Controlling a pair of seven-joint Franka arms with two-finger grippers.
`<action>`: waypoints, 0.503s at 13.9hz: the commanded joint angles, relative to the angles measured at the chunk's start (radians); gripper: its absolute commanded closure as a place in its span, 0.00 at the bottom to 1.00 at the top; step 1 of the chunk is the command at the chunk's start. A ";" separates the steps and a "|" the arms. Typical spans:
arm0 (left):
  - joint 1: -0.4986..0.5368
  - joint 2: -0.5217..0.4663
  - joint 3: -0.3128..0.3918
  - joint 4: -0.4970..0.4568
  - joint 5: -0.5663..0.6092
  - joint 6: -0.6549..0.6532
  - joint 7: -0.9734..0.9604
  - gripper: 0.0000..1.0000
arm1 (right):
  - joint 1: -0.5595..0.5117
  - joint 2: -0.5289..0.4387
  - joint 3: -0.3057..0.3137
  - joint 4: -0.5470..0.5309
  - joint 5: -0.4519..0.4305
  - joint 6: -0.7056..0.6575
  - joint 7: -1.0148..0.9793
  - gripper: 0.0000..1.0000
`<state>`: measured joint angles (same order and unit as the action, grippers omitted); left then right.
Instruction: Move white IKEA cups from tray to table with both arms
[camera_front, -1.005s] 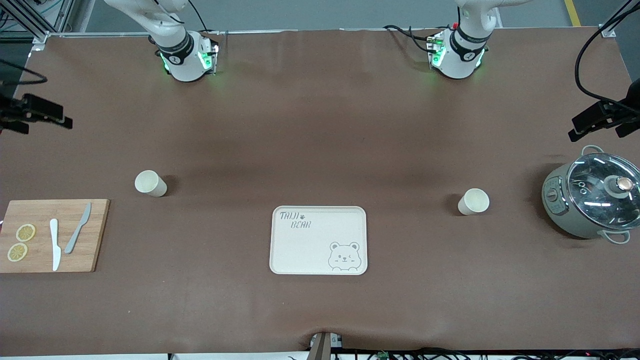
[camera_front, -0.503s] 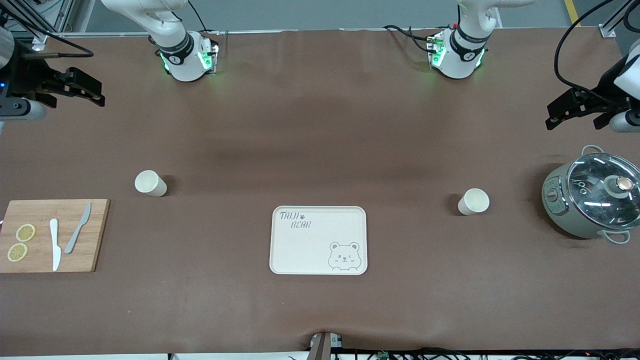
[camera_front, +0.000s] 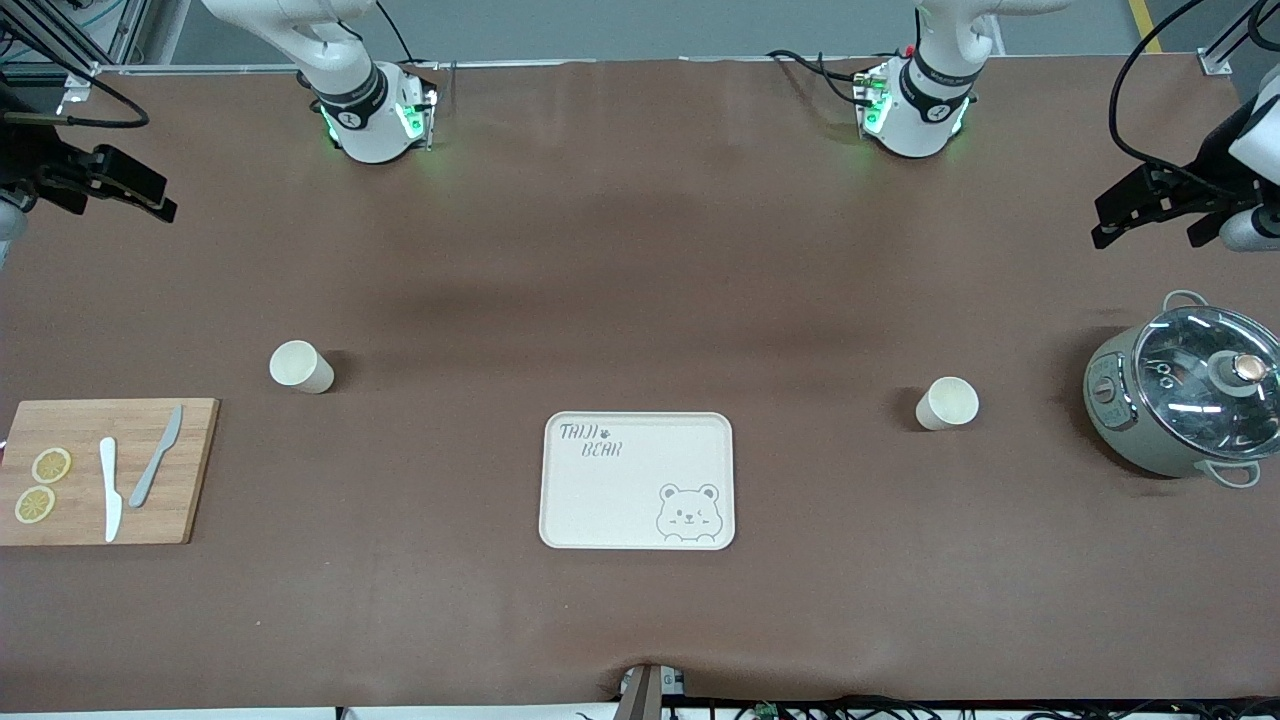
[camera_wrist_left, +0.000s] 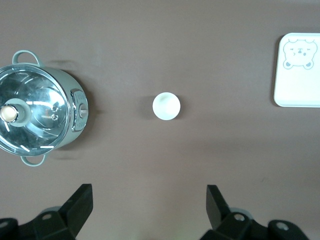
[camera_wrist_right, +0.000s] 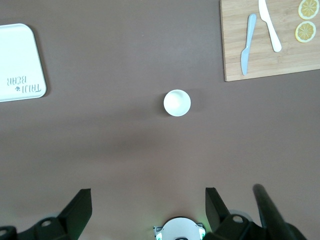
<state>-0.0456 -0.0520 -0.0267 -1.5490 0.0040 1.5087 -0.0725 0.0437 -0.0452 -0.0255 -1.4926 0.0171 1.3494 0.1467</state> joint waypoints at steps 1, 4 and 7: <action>-0.004 -0.040 0.004 -0.014 0.025 -0.045 -0.009 0.00 | -0.033 -0.028 0.004 -0.038 0.018 0.025 0.001 0.00; 0.000 -0.042 0.013 -0.006 0.025 -0.051 -0.007 0.00 | -0.047 -0.025 0.010 -0.035 0.018 0.033 -0.001 0.00; 0.004 -0.016 0.008 0.019 0.027 -0.050 -0.009 0.00 | -0.054 -0.022 0.012 -0.034 0.018 0.033 -0.003 0.00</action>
<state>-0.0383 -0.0773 -0.0165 -1.5486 0.0041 1.4689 -0.0753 0.0105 -0.0459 -0.0258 -1.5039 0.0173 1.3698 0.1467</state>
